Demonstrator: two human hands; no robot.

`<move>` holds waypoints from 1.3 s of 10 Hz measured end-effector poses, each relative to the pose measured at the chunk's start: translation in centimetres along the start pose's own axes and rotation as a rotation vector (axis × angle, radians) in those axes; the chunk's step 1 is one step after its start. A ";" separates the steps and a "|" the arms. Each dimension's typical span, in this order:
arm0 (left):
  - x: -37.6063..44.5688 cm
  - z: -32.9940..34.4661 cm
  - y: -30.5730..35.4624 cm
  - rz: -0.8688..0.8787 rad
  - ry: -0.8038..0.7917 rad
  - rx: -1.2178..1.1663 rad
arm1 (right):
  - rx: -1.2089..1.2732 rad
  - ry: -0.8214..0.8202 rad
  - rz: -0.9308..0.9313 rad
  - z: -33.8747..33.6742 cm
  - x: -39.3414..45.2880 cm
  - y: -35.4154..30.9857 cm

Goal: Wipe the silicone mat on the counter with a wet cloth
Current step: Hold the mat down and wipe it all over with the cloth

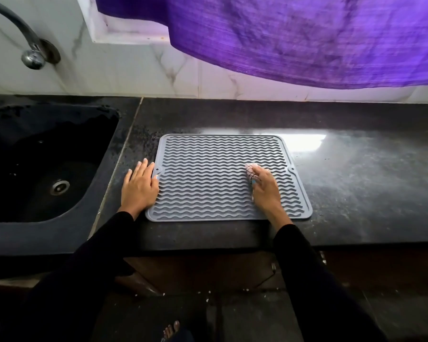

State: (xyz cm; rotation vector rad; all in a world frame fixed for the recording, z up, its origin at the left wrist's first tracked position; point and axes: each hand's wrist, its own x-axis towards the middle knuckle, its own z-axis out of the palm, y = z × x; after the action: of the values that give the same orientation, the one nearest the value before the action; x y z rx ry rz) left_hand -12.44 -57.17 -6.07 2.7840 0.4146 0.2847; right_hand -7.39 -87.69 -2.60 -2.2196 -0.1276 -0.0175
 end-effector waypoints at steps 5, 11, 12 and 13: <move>-0.2 0.0 0.0 -0.007 -0.001 0.020 | -0.632 0.056 0.000 -1.1 -0.8 2.7; -0.3 -0.3 0.2 0.000 -0.021 0.032 | 0.525 0.195 0.378 -7.2 2.8 3.2; -0.4 -0.2 0.1 0.005 -0.023 0.033 | -0.122 0.265 0.066 -6.1 2.1 3.2; -0.3 -0.2 0.0 0.012 -0.032 0.038 | -0.440 0.124 -0.045 -3.4 1.2 3.9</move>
State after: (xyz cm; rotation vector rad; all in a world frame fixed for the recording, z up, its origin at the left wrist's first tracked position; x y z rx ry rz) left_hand -12.80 -57.22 -5.95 2.8247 0.3995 0.2378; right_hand -5.71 -92.63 -3.61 -2.6459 -0.1127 -0.2274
